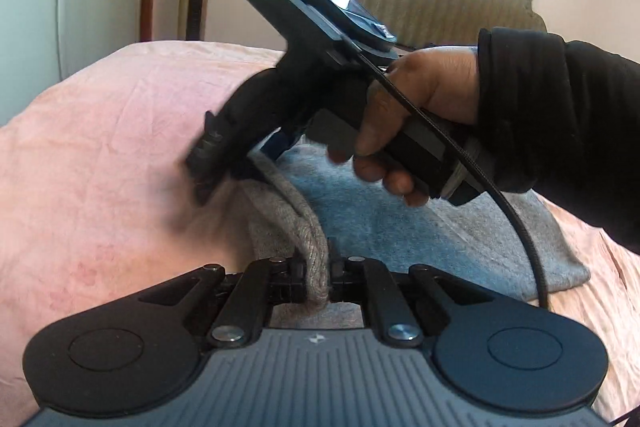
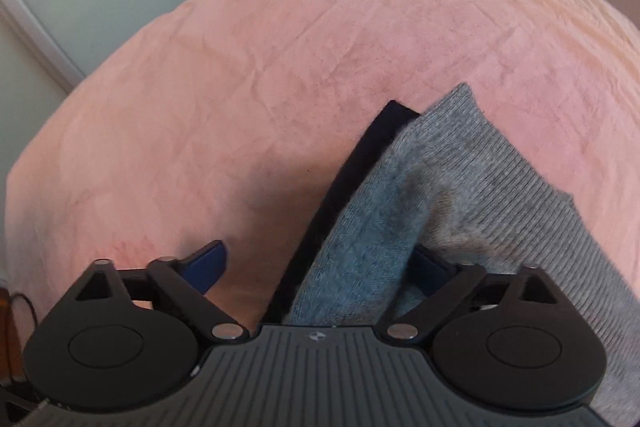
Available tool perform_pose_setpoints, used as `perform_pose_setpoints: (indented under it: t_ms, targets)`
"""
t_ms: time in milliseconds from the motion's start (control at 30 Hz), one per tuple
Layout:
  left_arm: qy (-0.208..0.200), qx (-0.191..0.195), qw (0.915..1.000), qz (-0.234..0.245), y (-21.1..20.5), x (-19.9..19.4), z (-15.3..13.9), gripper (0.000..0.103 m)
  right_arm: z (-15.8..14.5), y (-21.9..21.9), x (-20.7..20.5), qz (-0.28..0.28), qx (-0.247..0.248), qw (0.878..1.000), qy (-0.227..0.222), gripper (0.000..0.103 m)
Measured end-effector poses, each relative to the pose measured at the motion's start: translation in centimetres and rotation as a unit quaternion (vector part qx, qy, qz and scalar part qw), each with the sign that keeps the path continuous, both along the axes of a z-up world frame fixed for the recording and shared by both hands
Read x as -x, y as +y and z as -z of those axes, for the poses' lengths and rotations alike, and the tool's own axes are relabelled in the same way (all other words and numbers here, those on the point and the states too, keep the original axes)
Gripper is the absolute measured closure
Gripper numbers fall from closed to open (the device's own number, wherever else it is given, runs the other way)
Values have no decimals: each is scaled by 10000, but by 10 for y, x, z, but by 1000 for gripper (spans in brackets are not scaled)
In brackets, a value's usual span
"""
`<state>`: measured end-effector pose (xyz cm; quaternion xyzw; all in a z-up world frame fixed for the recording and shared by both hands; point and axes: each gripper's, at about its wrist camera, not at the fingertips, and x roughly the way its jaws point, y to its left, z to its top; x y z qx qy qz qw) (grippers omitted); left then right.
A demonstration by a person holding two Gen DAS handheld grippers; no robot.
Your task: Fold small clothes
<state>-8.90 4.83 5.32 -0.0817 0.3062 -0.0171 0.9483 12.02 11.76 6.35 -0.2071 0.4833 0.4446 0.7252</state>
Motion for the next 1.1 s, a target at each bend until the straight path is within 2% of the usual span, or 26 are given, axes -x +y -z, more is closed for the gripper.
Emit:
perform_pose_setpoints:
  t_ms: [33,67,100,167,267,400,533,667,733,833,867,900,967,1000,1033,1067,1100]
  targets:
    - [-9,-36,10000,18,-2,2,-1,96,-3,-7,-5,79,-7,9999,-107,44]
    - [-6,-39,10000,66,-5,1,-3,96,-6,-16,-12,246,-71,9996,-94,73]
    - [-38,-39,9999,135,-9,0,-5,96,-9,-29,-22,395,-236,9989,66,84]
    - [-144,-88,9994,317,-21,-3,-12,96,-15,-56,-35,560,-584,9962,328,86]
    - [-274,0,9964,805,-48,-12,-22,96,-26,-108,-42,828,-1101,9893,473,86]
    - [-459,138,9847,1676,-102,-26,-28,96,-46,-200,-44,1337,-1748,9742,502,86]
    - [-155,334,9702,2393,-158,-49,-8,96,-45,-300,-44,2062,-1860,9598,406,86]
    - [467,220,9624,2666,-202,-74,30,96,-9,-372,-48,2735,-1945,9393,716,86]
    - [451,274,9614,2699,-202,-74,37,95,12,-384,-46,2969,-2265,9230,931,79]
    - [320,510,9560,2871,-186,-68,32,92,19,-395,-46,3072,-2778,9036,1093,53]
    - [316,659,9521,2970,-172,-64,28,92,18,-396,-47,3065,-2948,8986,1078,35]
    - [312,794,9470,3096,-163,-62,23,91,16,-398,-48,3077,-3083,8944,1013,22]
    - [196,988,9389,3292,-139,-55,10,87,13,-392,-61,3140,-3126,8912,973,19]
    - [104,1013,9386,3297,-135,-53,1,84,16,-389,-66,3192,-3105,8894,1029,30]
    - [10,1030,9389,3285,-125,-49,-5,77,19,-383,-71,3143,-3008,8932,1136,45]
    - [-103,1029,9402,3244,-114,-48,-10,71,22,-377,-74,3053,-2806,9022,1188,84]
    - [-223,1003,9450,3106,-103,-45,-19,52,22,-369,-78,3025,-2626,9103,1049,83]
